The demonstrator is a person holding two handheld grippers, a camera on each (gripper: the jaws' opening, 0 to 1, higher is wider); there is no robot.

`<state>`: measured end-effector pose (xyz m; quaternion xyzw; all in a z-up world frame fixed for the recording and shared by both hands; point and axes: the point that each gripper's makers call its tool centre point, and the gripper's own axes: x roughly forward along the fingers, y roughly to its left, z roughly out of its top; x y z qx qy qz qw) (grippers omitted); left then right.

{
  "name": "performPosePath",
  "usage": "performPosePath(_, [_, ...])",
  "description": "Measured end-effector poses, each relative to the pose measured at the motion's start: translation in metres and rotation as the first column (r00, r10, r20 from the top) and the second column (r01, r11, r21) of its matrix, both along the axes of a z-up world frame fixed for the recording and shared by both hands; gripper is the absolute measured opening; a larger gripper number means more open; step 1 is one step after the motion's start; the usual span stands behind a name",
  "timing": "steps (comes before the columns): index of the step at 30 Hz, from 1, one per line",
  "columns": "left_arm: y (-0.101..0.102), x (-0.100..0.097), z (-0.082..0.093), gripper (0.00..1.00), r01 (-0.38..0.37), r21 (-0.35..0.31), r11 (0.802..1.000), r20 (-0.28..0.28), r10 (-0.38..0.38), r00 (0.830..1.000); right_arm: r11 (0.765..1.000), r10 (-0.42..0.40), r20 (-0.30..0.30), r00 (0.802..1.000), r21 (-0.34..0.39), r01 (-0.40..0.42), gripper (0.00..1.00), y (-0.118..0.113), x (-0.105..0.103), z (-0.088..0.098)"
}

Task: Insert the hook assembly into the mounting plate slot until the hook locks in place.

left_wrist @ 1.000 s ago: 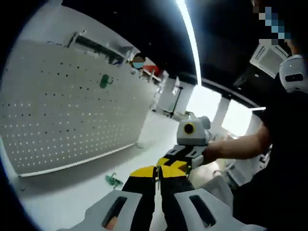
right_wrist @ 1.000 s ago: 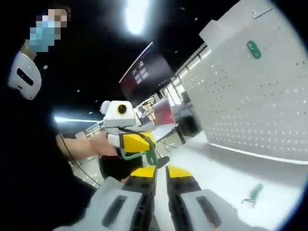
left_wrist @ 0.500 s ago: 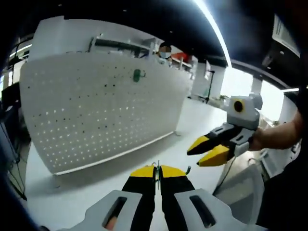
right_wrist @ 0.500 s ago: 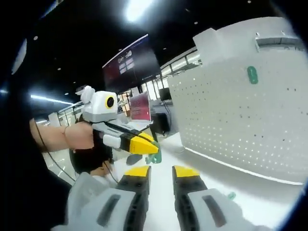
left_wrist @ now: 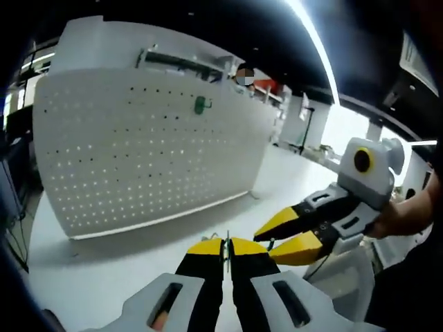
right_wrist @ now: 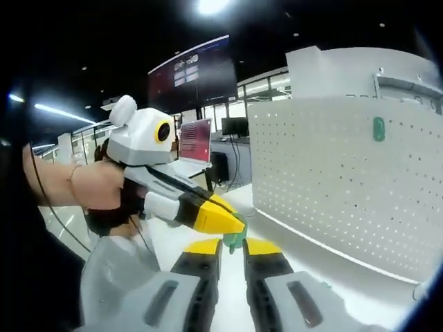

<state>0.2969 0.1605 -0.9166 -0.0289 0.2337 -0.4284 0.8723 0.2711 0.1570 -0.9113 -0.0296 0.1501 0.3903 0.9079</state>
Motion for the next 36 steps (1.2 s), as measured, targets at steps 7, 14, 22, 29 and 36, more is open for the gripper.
performPosePath(7, [0.002,-0.002,0.003,0.01,-0.041,-0.068,0.997,-0.06,0.037,0.998,0.999,0.006,0.039,0.999,-0.041,-0.004,0.06,0.006,0.003,0.001])
performPosePath(14, [0.005,-0.003,0.009,0.02,-0.077,-0.159,0.984,-0.152,0.052,0.987,1.0,-0.009,0.047,0.999,-0.019,0.01,0.03,0.005,0.007,0.007])
performPosePath(22, [0.004,-0.006,0.007,0.02,-0.087,-0.166,0.982,-0.173,0.058,0.983,0.999,0.008,0.054,0.999,-0.039,-0.005,0.01,0.007,0.005,0.006])
performPosePath(29, [0.003,-0.008,0.009,0.03,-0.069,-0.186,0.98,-0.162,0.039,0.986,0.999,0.003,0.07,0.998,-0.042,0.0,0.0,0.005,0.002,0.008])
performPosePath(36, [0.0,-0.008,0.014,0.05,-0.035,-0.189,0.981,-0.089,0.019,0.996,1.0,0.003,0.064,0.998,-0.025,-0.002,0.0,0.003,0.004,0.013])
